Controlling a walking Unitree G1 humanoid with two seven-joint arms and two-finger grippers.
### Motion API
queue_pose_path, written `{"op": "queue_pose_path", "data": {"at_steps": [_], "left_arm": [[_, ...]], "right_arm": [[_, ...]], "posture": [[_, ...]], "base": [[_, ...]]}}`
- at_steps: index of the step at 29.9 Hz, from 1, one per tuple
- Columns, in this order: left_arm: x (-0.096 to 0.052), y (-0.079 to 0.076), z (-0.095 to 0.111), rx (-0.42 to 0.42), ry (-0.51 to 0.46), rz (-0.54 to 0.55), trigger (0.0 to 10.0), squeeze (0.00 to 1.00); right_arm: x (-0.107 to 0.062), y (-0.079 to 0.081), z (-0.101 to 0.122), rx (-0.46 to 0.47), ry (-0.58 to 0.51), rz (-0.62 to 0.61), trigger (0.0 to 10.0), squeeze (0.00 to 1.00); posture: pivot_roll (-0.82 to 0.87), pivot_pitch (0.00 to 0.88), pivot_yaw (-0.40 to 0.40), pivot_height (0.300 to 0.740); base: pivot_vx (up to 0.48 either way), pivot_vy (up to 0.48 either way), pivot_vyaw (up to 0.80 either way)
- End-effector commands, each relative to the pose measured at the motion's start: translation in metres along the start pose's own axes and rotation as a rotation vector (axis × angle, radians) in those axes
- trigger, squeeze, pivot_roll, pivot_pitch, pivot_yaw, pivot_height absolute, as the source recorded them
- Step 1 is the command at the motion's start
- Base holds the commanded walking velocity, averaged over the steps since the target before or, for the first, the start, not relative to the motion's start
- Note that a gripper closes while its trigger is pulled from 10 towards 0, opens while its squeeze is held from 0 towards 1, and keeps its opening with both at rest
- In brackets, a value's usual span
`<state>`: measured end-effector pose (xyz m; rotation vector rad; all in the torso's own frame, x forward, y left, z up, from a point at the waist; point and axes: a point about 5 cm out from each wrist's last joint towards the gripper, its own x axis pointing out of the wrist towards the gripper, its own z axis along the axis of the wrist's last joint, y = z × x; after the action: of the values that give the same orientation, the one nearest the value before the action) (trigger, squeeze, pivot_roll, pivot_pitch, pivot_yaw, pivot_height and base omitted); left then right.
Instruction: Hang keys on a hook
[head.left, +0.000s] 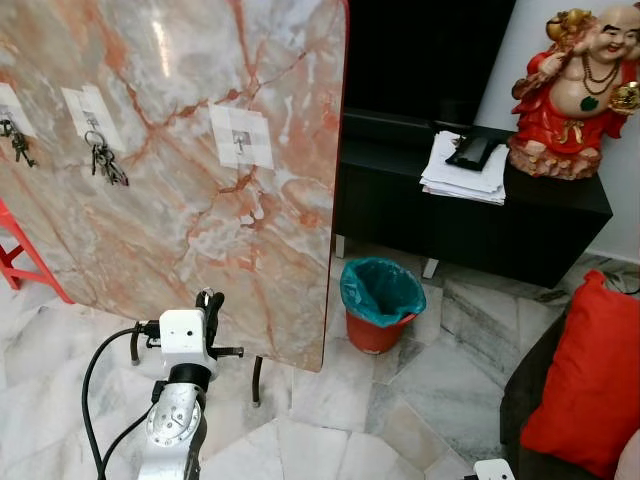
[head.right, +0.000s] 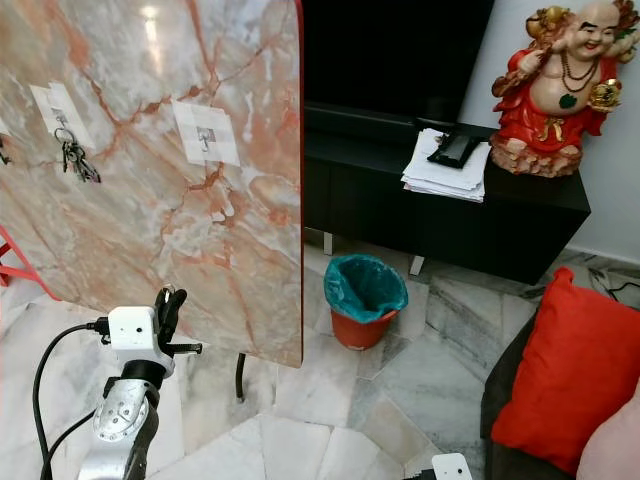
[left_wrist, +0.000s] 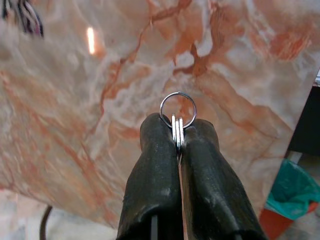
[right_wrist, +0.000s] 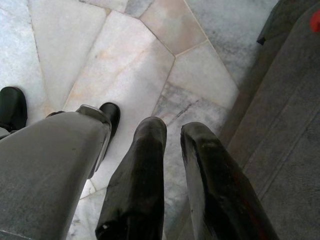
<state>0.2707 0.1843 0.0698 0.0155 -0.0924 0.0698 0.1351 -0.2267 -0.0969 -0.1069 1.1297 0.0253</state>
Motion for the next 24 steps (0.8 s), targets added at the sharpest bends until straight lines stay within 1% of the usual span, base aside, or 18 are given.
{"op": "queue_pose_path", "data": {"at_steps": [1, 6, 8, 9, 11, 16, 23, 24], "left_arm": [[0.008, 0.002, 0.010, -0.027, -0.025, 0.019, 10.0, 0.00], [0.010, 0.010, 0.016, -0.078, -0.008, 0.055, 10.0, 0.00], [0.010, 0.011, 0.016, -0.080, -0.005, 0.043, 10.0, 0.00], [0.011, 0.010, 0.016, -0.088, 0.002, 0.028, 10.0, 0.00], [0.012, 0.010, 0.017, -0.081, 0.004, 0.017, 10.0, 0.00], [0.014, 0.008, 0.020, -0.095, 0.006, 0.003, 10.0, 0.00], [0.016, 0.007, 0.023, -0.103, 0.011, -0.004, 10.0, 0.00], [0.016, 0.007, 0.024, -0.103, 0.010, -0.006, 10.0, 0.00]], "right_arm": [[0.000, -0.002, 0.000, -0.008, -0.002, -0.003, 10.0, 0.00], [0.000, -0.001, -0.001, -0.011, 0.004, 0.008, 10.0, 0.00], [0.000, -0.001, -0.001, -0.015, 0.012, 0.014, 10.0, 0.00], [0.000, -0.001, -0.002, -0.037, 0.020, 0.018, 10.0, 0.00], [0.000, -0.001, -0.002, -0.038, 0.019, 0.012, 10.0, 0.00], [0.000, -0.002, -0.001, -0.039, 0.014, 0.005, 10.0, 0.00], [-0.001, -0.003, -0.002, -0.018, 0.022, -0.005, 10.0, 0.00], [-0.001, -0.003, -0.002, -0.015, 0.022, -0.004, 10.0, 0.00]], "posture": [[0.05, 0.000, -0.048, 0.715], [0.04, 0.000, -0.046, 0.715], [0.04, 0.000, -0.047, 0.715], [0.05, 0.000, -0.048, 0.715], [0.05, 0.000, -0.047, 0.715], [0.04, 0.000, -0.048, 0.715], [0.05, 0.000, -0.051, 0.715], [0.05, 0.000, -0.051, 0.715]], "base": [[0.000, 0.000, 0.00], [0.000, 0.000, 0.00], [0.000, 0.000, 0.00], [0.000, 0.000, 0.00], [0.000, 0.000, 0.00], [0.253, 0.000, 0.45], [0.281, 0.000, 0.00], [0.285, 0.000, 0.57]]}}
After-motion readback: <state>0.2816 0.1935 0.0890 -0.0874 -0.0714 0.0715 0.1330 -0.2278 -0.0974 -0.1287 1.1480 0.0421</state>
